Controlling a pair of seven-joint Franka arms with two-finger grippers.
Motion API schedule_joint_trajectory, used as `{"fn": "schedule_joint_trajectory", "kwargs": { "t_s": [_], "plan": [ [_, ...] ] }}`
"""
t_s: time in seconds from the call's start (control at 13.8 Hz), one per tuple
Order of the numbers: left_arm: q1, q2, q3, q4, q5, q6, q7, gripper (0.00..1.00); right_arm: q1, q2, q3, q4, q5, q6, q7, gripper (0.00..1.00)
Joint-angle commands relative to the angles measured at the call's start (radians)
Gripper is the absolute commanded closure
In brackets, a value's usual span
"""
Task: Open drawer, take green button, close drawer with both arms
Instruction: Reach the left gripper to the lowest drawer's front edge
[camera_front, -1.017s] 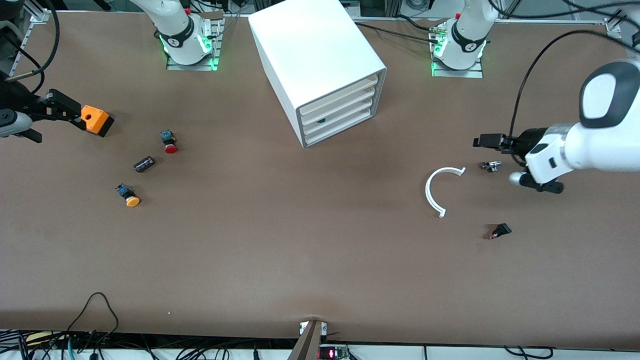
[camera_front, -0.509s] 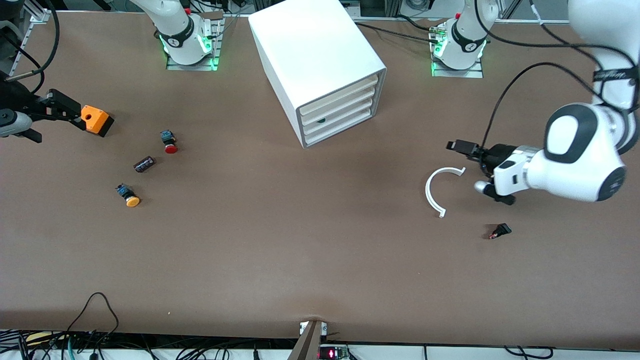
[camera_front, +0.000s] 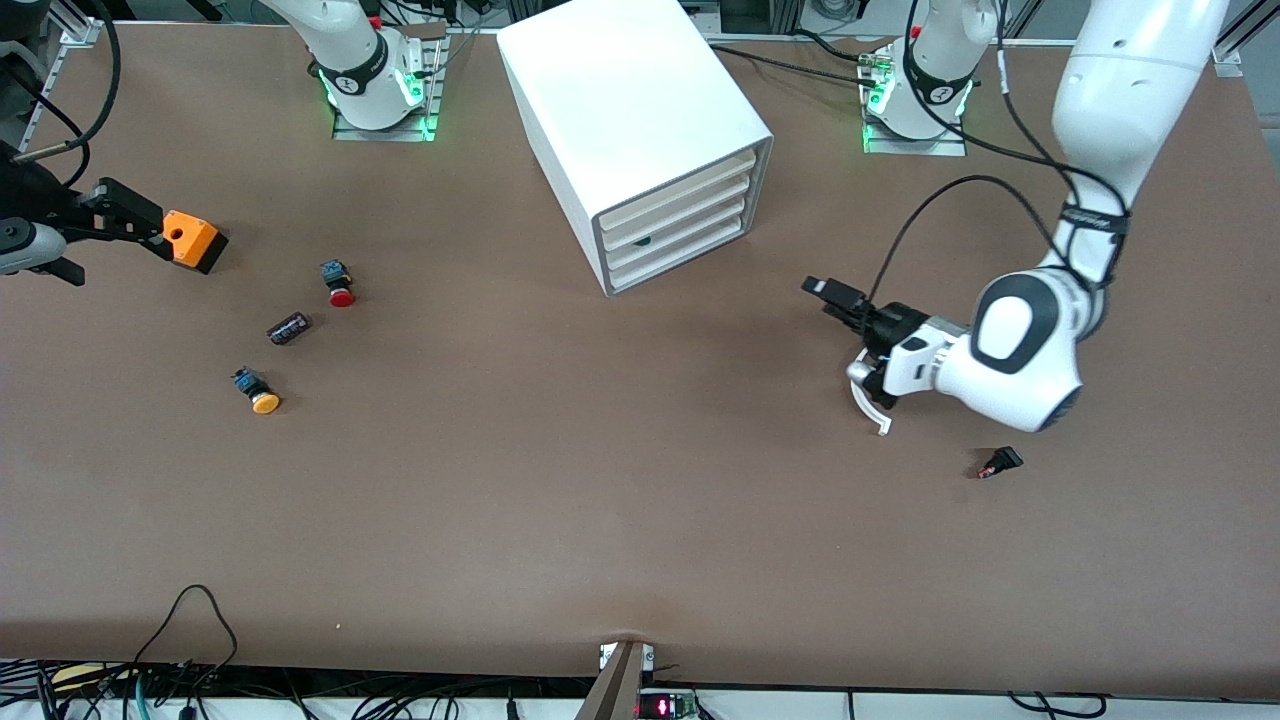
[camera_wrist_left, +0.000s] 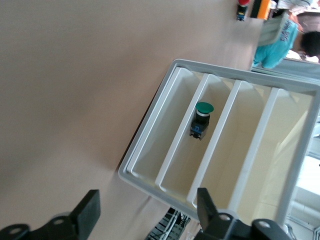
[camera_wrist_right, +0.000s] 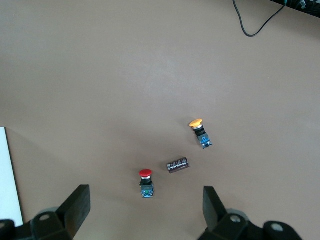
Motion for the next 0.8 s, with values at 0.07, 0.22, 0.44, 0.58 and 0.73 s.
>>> {"fn": "schedule_joint_trajectory", "kwargs": {
  "t_s": [0.07,0.22,0.44,0.58,0.73],
  "plan": [
    [0.002,0.044,-0.078,-0.052,-0.063,0.089,0.108,0.19,0.001,0.009,0.004,0.027,-0.014,-0.022,0.010,0.00],
    [0.000,0.080,-0.121,-0.052,-0.071,0.119,0.114,0.19,0.001,0.009,0.004,0.027,-0.014,-0.022,0.010,0.00],
    [-0.004,0.115,-0.179,-0.079,-0.098,0.197,0.163,0.22,0.004,0.009,0.005,0.027,-0.014,-0.022,0.010,0.00],
    [-0.036,0.118,-0.184,-0.119,-0.176,0.234,0.219,0.26,0.004,0.009,0.005,0.027,-0.014,-0.022,0.010,0.00],
    [-0.072,0.121,-0.184,-0.154,-0.242,0.276,0.281,0.32,0.004,0.009,0.005,0.027,-0.014,-0.022,0.010,0.00]
  ]
}}
